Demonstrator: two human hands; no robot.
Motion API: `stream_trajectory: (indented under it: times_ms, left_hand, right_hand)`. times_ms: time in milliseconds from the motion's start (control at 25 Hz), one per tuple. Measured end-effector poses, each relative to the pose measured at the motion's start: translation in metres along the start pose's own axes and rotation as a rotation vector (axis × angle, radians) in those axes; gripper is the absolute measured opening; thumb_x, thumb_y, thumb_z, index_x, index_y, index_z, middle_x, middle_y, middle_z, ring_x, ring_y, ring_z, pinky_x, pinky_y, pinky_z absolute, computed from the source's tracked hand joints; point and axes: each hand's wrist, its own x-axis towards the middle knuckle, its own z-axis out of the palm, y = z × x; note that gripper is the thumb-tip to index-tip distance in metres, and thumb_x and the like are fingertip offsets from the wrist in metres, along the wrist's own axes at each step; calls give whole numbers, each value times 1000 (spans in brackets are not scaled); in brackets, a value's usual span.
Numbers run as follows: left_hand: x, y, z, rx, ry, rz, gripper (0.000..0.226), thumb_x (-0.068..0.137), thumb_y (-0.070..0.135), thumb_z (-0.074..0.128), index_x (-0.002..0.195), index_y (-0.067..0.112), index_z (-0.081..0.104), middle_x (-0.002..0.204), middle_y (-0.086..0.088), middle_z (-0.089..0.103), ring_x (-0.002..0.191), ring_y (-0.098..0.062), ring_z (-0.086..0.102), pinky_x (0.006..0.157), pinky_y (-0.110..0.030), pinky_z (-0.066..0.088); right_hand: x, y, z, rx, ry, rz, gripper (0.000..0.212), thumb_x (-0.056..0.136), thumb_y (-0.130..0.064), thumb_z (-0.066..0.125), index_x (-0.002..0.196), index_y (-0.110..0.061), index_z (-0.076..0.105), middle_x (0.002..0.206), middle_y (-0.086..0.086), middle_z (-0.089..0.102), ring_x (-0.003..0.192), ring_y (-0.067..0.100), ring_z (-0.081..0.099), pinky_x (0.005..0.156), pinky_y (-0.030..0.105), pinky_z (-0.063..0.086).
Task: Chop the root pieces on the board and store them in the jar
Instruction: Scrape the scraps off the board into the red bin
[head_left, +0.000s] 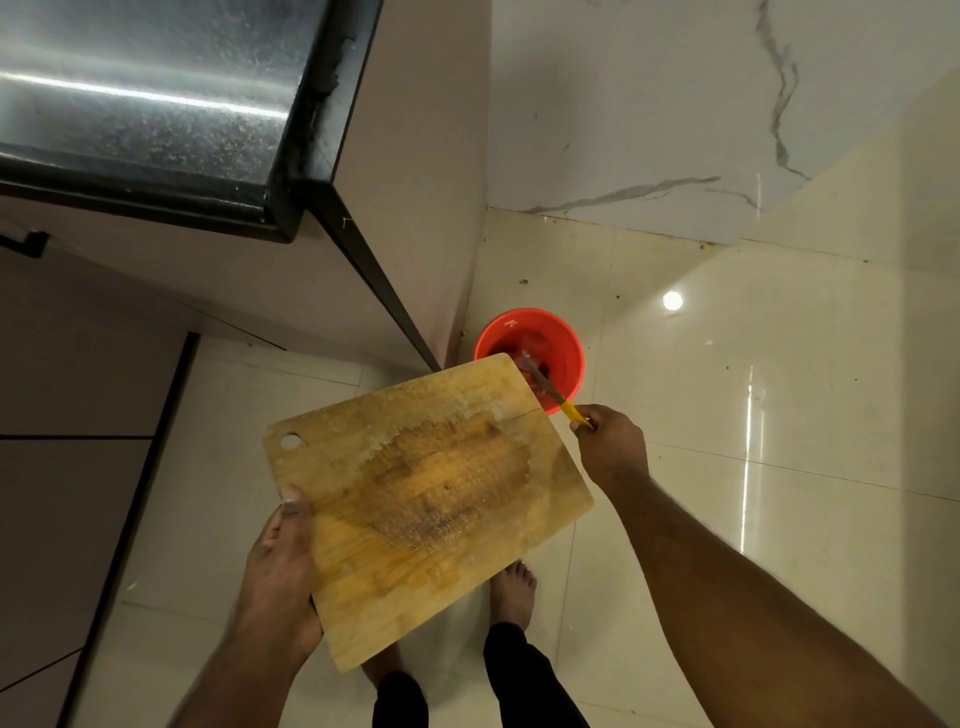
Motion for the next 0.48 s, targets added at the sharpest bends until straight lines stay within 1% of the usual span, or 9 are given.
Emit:
stream_trajectory:
  times_ms: [40,120,200,280,360,400,440,480]
  left_hand:
    - [-1,0,1,1,6,10,36,97,55,47,109,28,67,96,-3,78,89,-31,74,66,-52,60]
    - [-2,1,5,-1,31,21,35,98,53,47,108,27,67,95,-4,78,85,-29,75,65,-50,60]
    - [-3,1,12,-2,64,34,36,98,52,49,111,25,67,99,-6,78,88,-30,75,70,-52,60]
    - [-6,0,20,-8,89,44,40,98,51,50,119,20,66,107,-10,76,95,-34,74,79,-59,59]
    - [-9,0,28,-17,111,48,42,100,48,51,123,16,64,112,-13,74,101,-37,72,86,-65,54]
    - [-10,1,31,-22,115,49,41,100,47,50,124,16,63,113,-14,74,102,-37,71,87,-66,54]
    - [-10,2,34,-28,112,51,40,101,46,50,123,16,63,114,-13,74,102,-36,71,87,-65,54]
    - [-12,3,37,-31,108,52,40,102,46,49,123,16,63,114,-13,74,102,-36,71,86,-65,55]
  right_hand:
    - [-2,1,-1,16,13,0,25,95,-19,60,117,-22,70,111,2,72,99,21,64,81,26,45]
    - [-11,-7,-4,45,14,-99,26,94,-19,61,118,-25,70,113,-1,72,103,20,63,85,26,45]
    - [-30,-22,-4,7,-29,-293,30,92,-18,61,120,-26,70,115,-2,70,106,20,62,89,27,46]
    - [-57,-34,3,-23,-132,-512,32,91,-18,62,121,-27,70,113,-4,71,103,17,58,91,29,46]
    - [-85,-37,13,-19,-230,-643,30,92,-21,62,121,-26,69,109,-6,68,101,12,53,90,25,43]
    - [-92,-32,17,-19,-248,-664,30,93,-23,62,121,-25,69,108,-6,66,100,11,53,89,23,43]
    - [-91,-25,18,-26,-243,-635,30,92,-22,61,121,-25,69,107,-4,64,99,12,53,87,23,45]
    - [-85,-18,16,-51,-212,-550,30,92,-21,60,119,-25,70,105,-1,62,97,15,55,84,26,47]
